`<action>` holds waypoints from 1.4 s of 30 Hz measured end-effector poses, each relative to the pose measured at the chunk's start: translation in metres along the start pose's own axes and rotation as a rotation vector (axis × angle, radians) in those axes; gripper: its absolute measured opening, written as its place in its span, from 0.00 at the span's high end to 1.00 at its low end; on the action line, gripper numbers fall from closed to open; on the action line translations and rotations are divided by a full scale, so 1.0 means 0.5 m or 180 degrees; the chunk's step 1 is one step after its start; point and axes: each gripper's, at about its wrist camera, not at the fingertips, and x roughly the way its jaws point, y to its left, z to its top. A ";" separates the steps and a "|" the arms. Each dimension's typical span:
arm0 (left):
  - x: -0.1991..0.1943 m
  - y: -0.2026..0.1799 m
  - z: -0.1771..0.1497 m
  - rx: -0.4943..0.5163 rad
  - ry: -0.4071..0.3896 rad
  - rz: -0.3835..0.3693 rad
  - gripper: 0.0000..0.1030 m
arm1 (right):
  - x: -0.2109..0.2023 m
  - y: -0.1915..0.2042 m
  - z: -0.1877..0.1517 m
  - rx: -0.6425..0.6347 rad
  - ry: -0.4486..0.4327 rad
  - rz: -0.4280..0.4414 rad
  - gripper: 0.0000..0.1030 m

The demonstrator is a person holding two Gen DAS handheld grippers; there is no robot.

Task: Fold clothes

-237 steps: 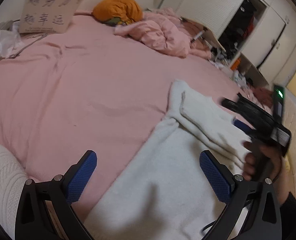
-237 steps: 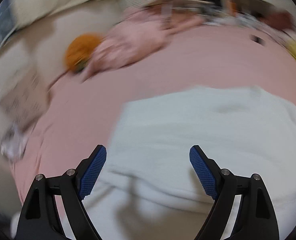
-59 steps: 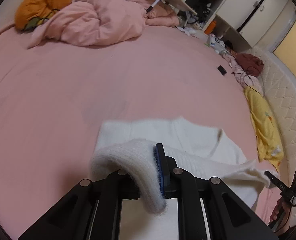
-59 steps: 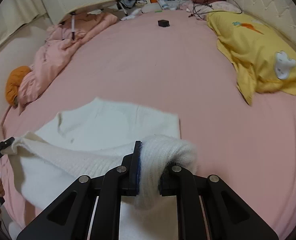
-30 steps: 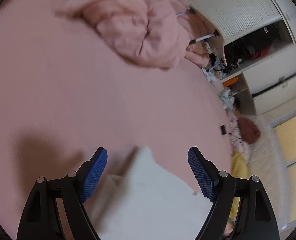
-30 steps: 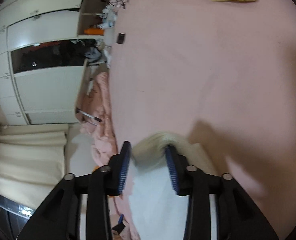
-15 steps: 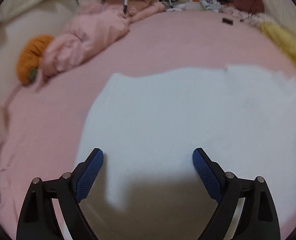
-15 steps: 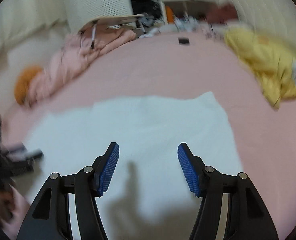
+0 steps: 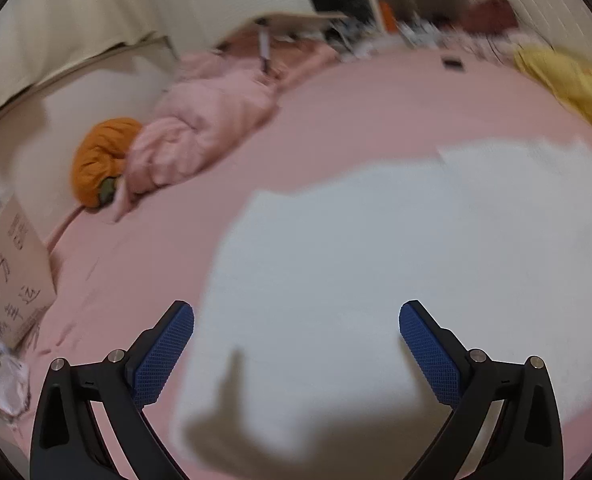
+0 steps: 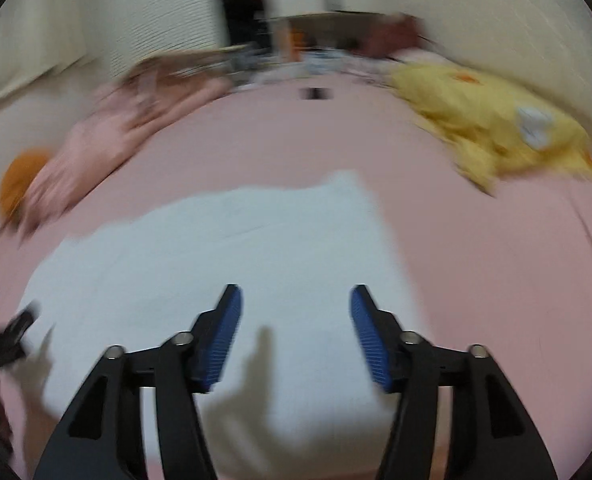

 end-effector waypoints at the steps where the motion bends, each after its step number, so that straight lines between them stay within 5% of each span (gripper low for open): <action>1: 0.026 -0.010 -0.012 0.0029 0.0183 -0.0023 0.00 | 0.025 0.010 -0.014 -0.0035 0.0152 -0.0031 0.34; 4: 0.049 0.011 -0.021 -0.0290 0.0426 -0.0248 0.00 | 0.029 0.046 -0.023 -0.0102 0.0235 -0.0186 0.34; 7: 0.020 0.021 -0.013 -0.0402 0.0406 -0.0178 0.00 | -0.017 0.063 -0.015 -0.0125 0.0030 -0.0076 0.34; 10: 0.023 0.006 -0.041 -0.0385 0.0492 -0.0207 0.00 | 0.024 0.053 -0.041 -0.0062 0.0369 -0.0172 0.33; 15: 0.047 0.026 -0.006 -0.0314 0.0834 -0.0288 0.00 | -0.004 0.062 -0.025 -0.0354 0.0464 -0.0157 0.32; 18: -0.027 0.036 0.019 -0.0208 0.0627 -0.0164 0.00 | -0.078 0.052 -0.005 -0.0247 0.0284 -0.0079 0.32; 22: -0.130 0.042 -0.007 -0.0329 0.0493 -0.0398 0.00 | -0.163 0.089 -0.045 -0.0457 0.0151 -0.0104 0.32; 30: -0.263 0.042 -0.175 -0.0727 0.0328 -0.0709 0.00 | -0.321 0.133 -0.190 -0.0477 -0.0369 -0.0158 0.31; 36: -0.340 0.021 -0.317 -0.0658 0.0080 -0.0587 0.00 | -0.387 0.119 -0.218 -0.0380 -0.0539 -0.0159 0.31; 42: -0.392 0.056 -0.298 -0.0869 -0.0170 -0.0639 0.00 | -0.421 0.132 -0.227 -0.0466 -0.0611 -0.0093 0.31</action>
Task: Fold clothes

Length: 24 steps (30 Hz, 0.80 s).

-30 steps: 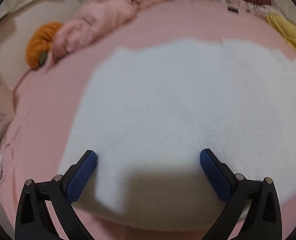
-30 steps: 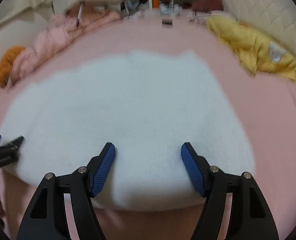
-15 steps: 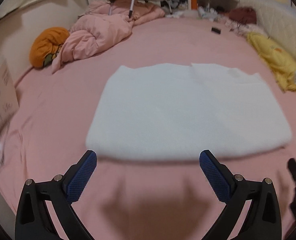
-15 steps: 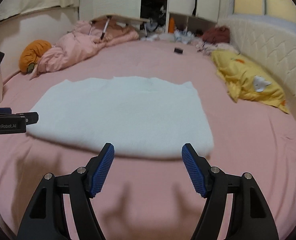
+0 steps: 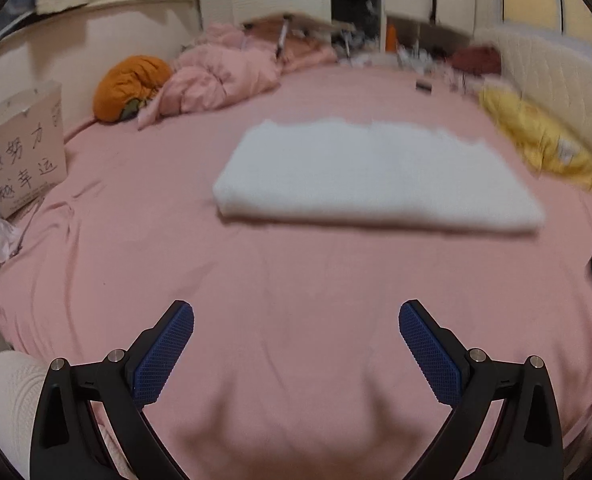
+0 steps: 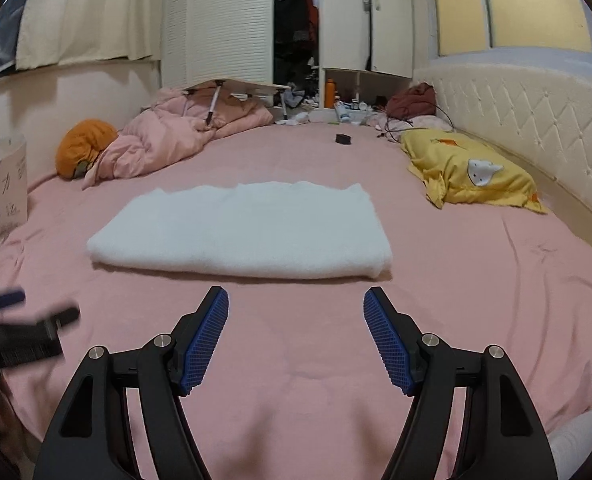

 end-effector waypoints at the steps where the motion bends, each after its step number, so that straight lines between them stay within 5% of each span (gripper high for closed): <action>1: -0.008 0.000 -0.003 0.0014 -0.0035 -0.0017 0.00 | -0.002 0.006 -0.002 -0.0041 0.0004 0.0007 0.31; 24: -0.014 0.001 -0.033 0.0067 -0.0060 -0.0045 0.00 | -0.013 0.023 -0.018 -0.0156 -0.0029 0.0048 0.31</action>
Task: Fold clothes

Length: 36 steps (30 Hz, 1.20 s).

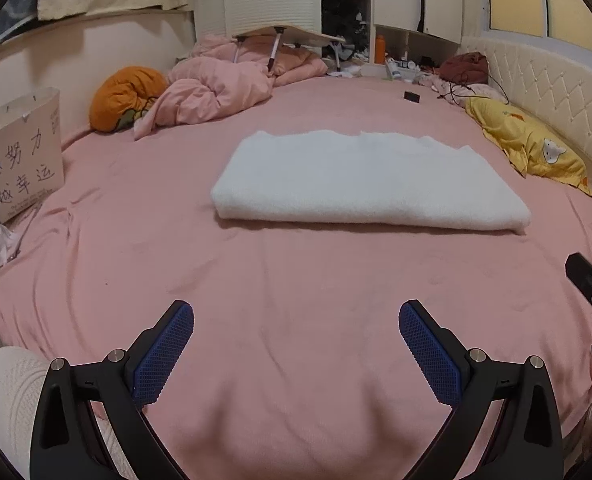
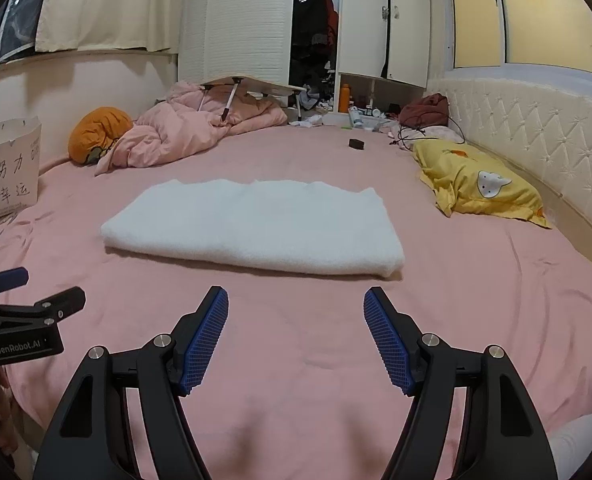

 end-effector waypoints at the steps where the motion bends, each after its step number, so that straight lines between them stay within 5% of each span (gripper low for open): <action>1: 0.002 0.002 0.000 -0.0014 0.0007 -0.0008 0.00 | 0.001 0.002 -0.001 -0.0012 0.0007 0.0002 0.31; 18: 0.034 0.045 0.006 -0.0356 0.0151 -0.0069 0.00 | 0.030 0.010 -0.014 -0.0018 0.0158 0.0057 0.31; 27: 0.064 0.038 0.009 -0.0213 0.0231 0.0271 0.00 | 0.069 0.007 -0.024 0.0073 0.0303 0.0097 0.31; 36: 0.120 0.070 0.017 -0.0410 0.0406 0.0207 0.00 | 0.118 -0.024 -0.032 0.0362 0.0450 0.0104 0.31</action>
